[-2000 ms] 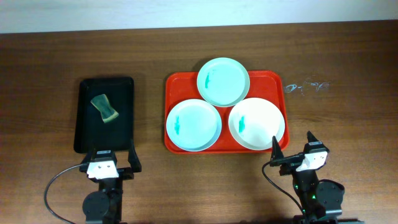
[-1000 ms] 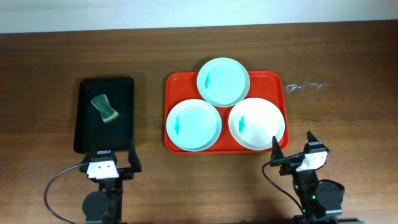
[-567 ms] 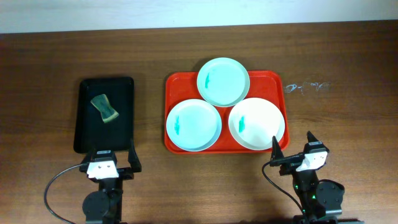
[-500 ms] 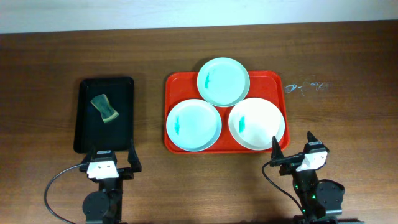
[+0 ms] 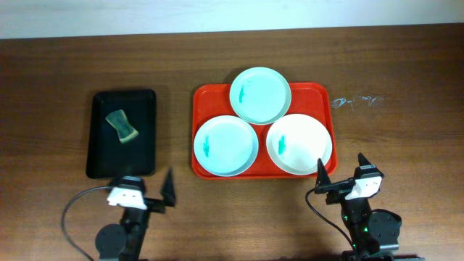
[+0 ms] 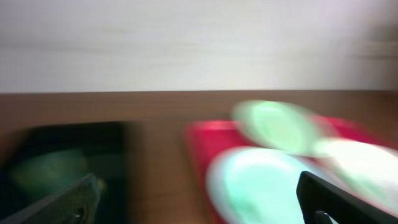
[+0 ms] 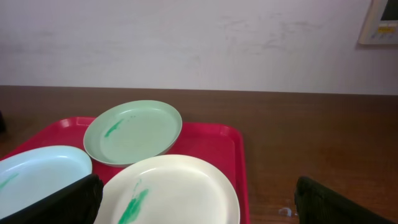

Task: Clean dirty plates on tray and stack at the side
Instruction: 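Reach the left gripper to the sponge on the black tray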

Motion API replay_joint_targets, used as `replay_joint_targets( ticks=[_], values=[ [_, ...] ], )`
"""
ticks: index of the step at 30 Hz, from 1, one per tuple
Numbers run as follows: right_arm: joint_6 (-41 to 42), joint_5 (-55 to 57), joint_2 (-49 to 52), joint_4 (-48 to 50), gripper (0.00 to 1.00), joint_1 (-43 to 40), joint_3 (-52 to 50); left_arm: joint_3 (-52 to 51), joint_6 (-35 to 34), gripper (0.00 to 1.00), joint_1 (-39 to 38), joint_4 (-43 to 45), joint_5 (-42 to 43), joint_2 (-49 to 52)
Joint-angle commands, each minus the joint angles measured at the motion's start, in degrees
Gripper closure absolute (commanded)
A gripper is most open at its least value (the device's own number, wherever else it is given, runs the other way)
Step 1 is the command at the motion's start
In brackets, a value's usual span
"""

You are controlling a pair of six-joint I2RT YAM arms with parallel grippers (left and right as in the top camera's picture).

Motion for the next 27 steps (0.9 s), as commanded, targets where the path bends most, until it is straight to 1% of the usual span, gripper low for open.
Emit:
replay_joint_targets(
  ticks=[1, 2, 3, 4, 5, 6, 7, 9, 10, 12, 14, 16, 17, 19, 20, 21, 22, 24, 25, 26, 27],
  values=[
    [0.5, 0.5, -0.3, -0.2, 0.02, 0.5, -0.4, -0.2, -4.3, 0.01, 0.0, 4.0, 34.9, -0.1],
    [0.5, 0.5, -0.3, -0.2, 0.02, 0.5, -0.4, -0.2, -4.3, 0.01, 0.0, 7.0, 37.3, -0.1],
    [0.5, 0.5, -0.3, -0.2, 0.02, 0.5, -0.4, -0.2, -4.3, 0.01, 0.0, 12.1, 38.6, -0.1],
    [0.5, 0.5, -0.3, -0.2, 0.01, 0.5, -0.4, -0.1, -4.3, 0.01, 0.0, 20.0, 40.5, -0.1],
    [0.5, 0.5, -0.3, -0.2, 0.01, 0.5, -0.4, 0.2, -5.2, 0.01, 0.0, 29.8, 40.4, -0.1],
    [0.5, 0.5, -0.3, -0.2, 0.02, 0.5, -0.4, 0.7, -6.4, 0.01, 0.0, 35.1, 38.4, -0.1],
    [0.5, 0.5, -0.3, -0.2, 0.02, 0.5, -0.4, 2.0, -7.1, 0.01, 0.0, 38.4, 34.6, -0.1],
    [0.5, 0.5, -0.3, -0.2, 0.01, 0.5, -0.4, 6.8, -7.0, 0.01, 0.0, 36.5, 26.3, 0.3],
    [0.5, 0.5, -0.3, -0.2, 0.01, 0.5, -0.4, 9.1, -6.3, 0.01, 0.0, 34.7, 24.5, 0.9],
    [0.5, 0.5, -0.3, -0.2, 0.01, 0.5, -0.4, 15.4, 0.3, 0.01, 0.0, 27.5, 23.9, 3.9],
    [0.5, 0.5, -0.3, -0.2, 0.02, 0.5, -0.4, 24.6, 5.7, 0.01, 0.0, 9.6, 17.9, 10.0],
    [0.5, 0.5, -0.3, -0.2, 0.01, 0.5, -0.4, 35.4, 7.3, 0.01, 0.0, -9.9, 10.5, 19.0],
    [0.5, 0.5, -0.3, -0.2, 0.01, 0.5, -0.4, 43.3, 10.1, 0.01, 0.0, -20.1, 12.0, 27.0],
    [0.5, 0.5, -0.3, -0.2, 0.02, 0.5, -0.4, 51.4, 10.2, 0.01, 0.0, -27.0, 21.0, 36.0],
    [0.5, 0.5, -0.3, -0.2, 0.02, 0.5, -0.4, 53.5, 10.2, 0.01, 0.0, -27.8, 22.2, 38.9],
    [0.5, 0.5, -0.3, -0.2, 0.02, 0.5, -0.4, 55.0, 10.4, 0.01, 0.0, -27.4, 21.1, 41.8],
    [0.5, 0.5, -0.3, -0.2, 0.02, 0.5, -0.4, 56.5, 10.2, 0.01, 0.0, -28.0, 17.7, 44.5],
    [0.5, 0.5, -0.3, -0.2, 0.02, 0.5, -0.4, 60.4, 4.9, 0.01, 0.0, -33.6, 5.9, 49.9],
    [0.5, 0.5, -0.3, -0.2, 0.01, 0.5, -0.4, 62.9, 3.2, 0.01, 0.0, -37.6, 1.2, 52.8],
    [0.5, 0.5, -0.3, -0.2, 0.02, 0.5, -0.4, 67.0, 3.0, 0.01, 0.0, -43.9, -3.3, 57.6],
    [0.5, 0.5, -0.3, -0.2, 0.02, 0.5, -0.4, 70.9, 3.0, 0.01, 0.0, -48.6, -5.0, 63.0]
  ],
)
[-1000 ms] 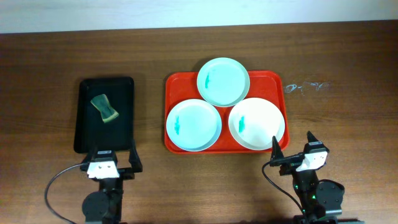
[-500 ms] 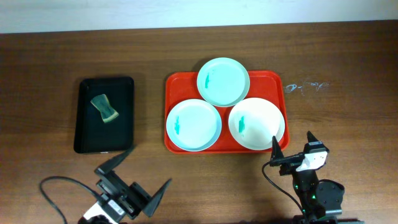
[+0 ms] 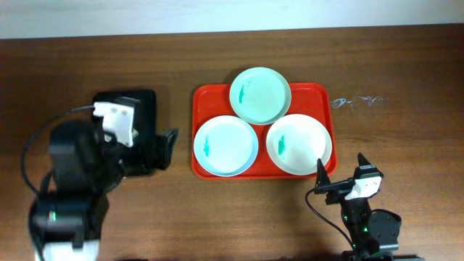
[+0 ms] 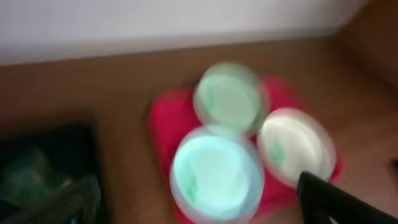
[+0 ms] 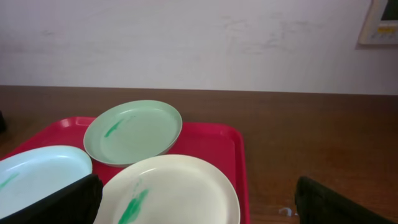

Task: Clean dirty plates on tray and stack at the side
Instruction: 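Reach the left gripper to the sponge on the black tray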

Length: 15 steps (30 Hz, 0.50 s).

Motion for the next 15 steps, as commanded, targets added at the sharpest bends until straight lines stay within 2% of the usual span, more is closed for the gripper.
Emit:
replay_joint_targets(
  ticks=[1, 4, 7, 10, 13, 15],
  values=[
    [0.5, 0.5, -0.3, -0.2, 0.02, 0.4, -0.4, 9.1, -2.5, 0.01, 0.1, -7.7, -11.8, 11.8],
    [0.5, 0.5, -0.3, -0.2, 0.01, 0.4, -0.4, 9.5, -2.6, 0.01, 0.3, -6.9, -15.3, 18.2],
    [0.5, 0.5, -0.3, -0.2, 0.01, 0.4, -0.4, 9.5, -8.4, 0.01, 3.6, -3.4, -20.0, 22.3],
    [0.5, 0.5, -0.3, -0.2, 0.01, 0.4, -0.4, 9.5, -8.5, 0.01, 6.1, -0.9, -20.9, 25.0],
    [0.5, 0.5, -0.3, -0.2, 0.01, 0.4, -0.4, 9.4, -8.5, 0.01, 8.1, -0.2, -27.1, 27.7],
    [0.5, 0.5, -0.3, -0.2, 0.02, 0.4, -0.4, 9.4, -8.6, 0.01, 10.7, 0.8, -27.5, 32.2]
  ],
)
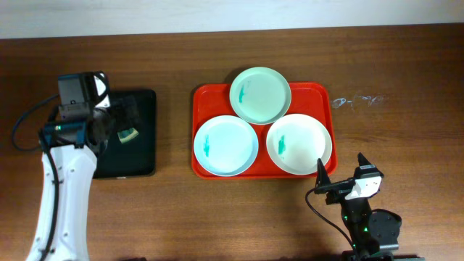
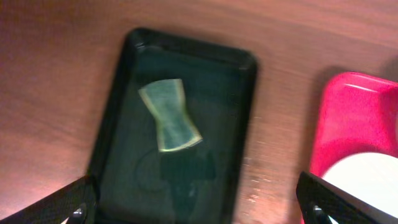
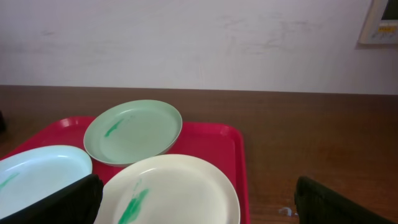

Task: Clean dirty plates on tray and stack at the side
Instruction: 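Reach the left gripper to the sponge on the black tray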

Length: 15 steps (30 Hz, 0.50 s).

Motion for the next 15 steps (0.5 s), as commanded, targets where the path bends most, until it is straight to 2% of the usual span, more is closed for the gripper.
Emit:
replay_joint_targets(
  ticks=[1, 4, 5, 7, 11, 15],
  values=[
    [0.5, 0.5, -0.3, -0.2, 0.01, 0.4, -0.4, 1.2, -2.3, 0.01, 3.9, 1.2, -3.6, 7.6],
    [0.5, 0.5, -0.3, -0.2, 0.01, 0.4, -0.4, 1.2, -3.1, 0.01, 5.9, 2.1, -3.6, 14.2],
    [0.5, 0.5, -0.3, -0.2, 0.01, 0.4, -0.4, 1.2, -5.7, 0.01, 6.6, 2.2, -3.6, 16.8],
    [0.5, 0.5, -0.3, -0.2, 0.02, 0.4, -0.4, 1.2, -9.3, 0.09, 7.1, 3.5, -2.1, 19.9],
    [0.5, 0.5, -0.3, -0.2, 0.02, 0.4, -0.4, 1.2, -9.3, 0.24, 7.0, 10.9, 6.1, 23.0],
    [0.5, 0.5, -0.3, -0.2, 0.02, 0.4, -0.4, 1.2, -9.3, 0.24, 6.6, 16.8, 6.8, 27.3]
  ],
)
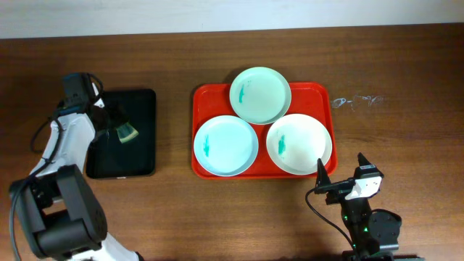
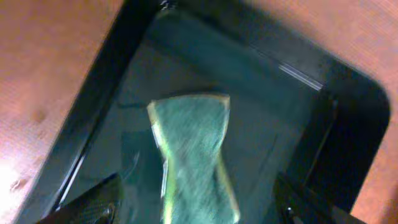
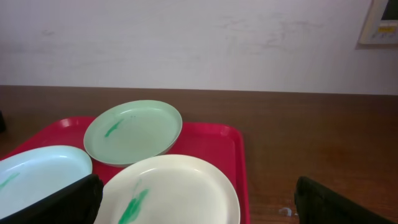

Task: Clean dirty plates on tray and stack at the side
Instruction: 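Reach the left gripper to the sponge on the black tray, then grasp the sponge with the left gripper and carry it to the blue plate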

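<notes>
Three plates smeared with green lie on the red tray point(image 1: 206, 98): a green plate point(image 1: 260, 95) at the back, a light blue plate point(image 1: 226, 145) front left, a white plate point(image 1: 299, 145) front right. A green sponge point(image 2: 193, 155) lies in the black tray point(image 1: 138, 156). My left gripper point(image 1: 116, 122) hangs open low over the sponge, one finger on either side of it and apart from it point(image 2: 199, 211). By the table's front edge my right gripper point(image 1: 341, 168) stands open, facing the white plate point(image 3: 171, 190), with nothing between its fingers.
The black tray sits left of the red tray with a strip of bare wood between them. Some small clear scraps point(image 1: 355, 101) lie on the wood right of the red tray. A white wall point(image 3: 199, 37) runs behind the table's far edge.
My left gripper has come down closer to the sponge; the sponge now fills the middle of the left wrist view between the open fingers. The right arm and the plates have not moved.
Both arms were parked at the front edge, grippers open. Then my left arm was raised near the black tray. Then it was over that tray, looking down on the sponge, and now it is low over the sponge. The right arm stayed put throughout.
</notes>
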Motion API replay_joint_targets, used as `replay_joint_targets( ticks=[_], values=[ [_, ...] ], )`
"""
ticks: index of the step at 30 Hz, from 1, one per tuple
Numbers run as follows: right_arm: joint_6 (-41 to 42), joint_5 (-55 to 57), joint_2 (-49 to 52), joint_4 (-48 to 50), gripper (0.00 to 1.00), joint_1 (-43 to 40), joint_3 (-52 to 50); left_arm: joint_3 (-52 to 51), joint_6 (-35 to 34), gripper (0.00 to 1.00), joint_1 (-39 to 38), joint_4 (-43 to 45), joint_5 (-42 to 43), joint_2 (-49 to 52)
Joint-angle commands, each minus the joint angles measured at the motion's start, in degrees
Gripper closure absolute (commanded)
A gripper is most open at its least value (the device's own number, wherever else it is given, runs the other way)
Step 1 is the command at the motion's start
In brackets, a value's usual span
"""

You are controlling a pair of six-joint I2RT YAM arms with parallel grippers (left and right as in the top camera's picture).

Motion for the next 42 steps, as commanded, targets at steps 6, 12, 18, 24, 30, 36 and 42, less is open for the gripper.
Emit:
replay_joint_targets(
  ticks=[6, 12, 18, 24, 30, 36, 42],
  values=[
    [0.5, 0.5, -0.3, -0.2, 0.02, 0.4, -0.4, 1.0, -0.9, 0.24, -0.3, 9.7, 2.1, 9.3],
    [0.5, 0.5, -0.3, -0.2, 0.02, 0.4, -0.4, 1.0, -0.9, 0.87, -0.3, 11.4, -3.3, 12.8],
    [0.5, 0.5, -0.3, -0.2, 0.02, 0.4, -0.4, 1.6, -0.9, 0.01, -0.3, 5.4, -2.7, 12.9],
    [0.5, 0.5, -0.3, -0.2, 0.01, 0.4, -0.4, 3.0, -2.7, 0.01, -0.3, -9.4, 5.8, 12.8],
    [0.5, 0.5, -0.3, -0.2, 0.02, 0.4, -0.4, 3.0, -2.7, 1.0, -0.3, -12.2, 5.6, 12.8],
    [0.5, 0.5, -0.3, -0.2, 0.02, 0.4, -0.4, 3.0, -2.6, 0.01, -0.3, -7.2, 0.0, 12.8],
    [0.5, 0.5, -0.3, -0.2, 0.01, 0.4, -0.4, 3.0, -2.6, 0.35, -0.3, -0.3, -3.2, 12.8]
  ],
)
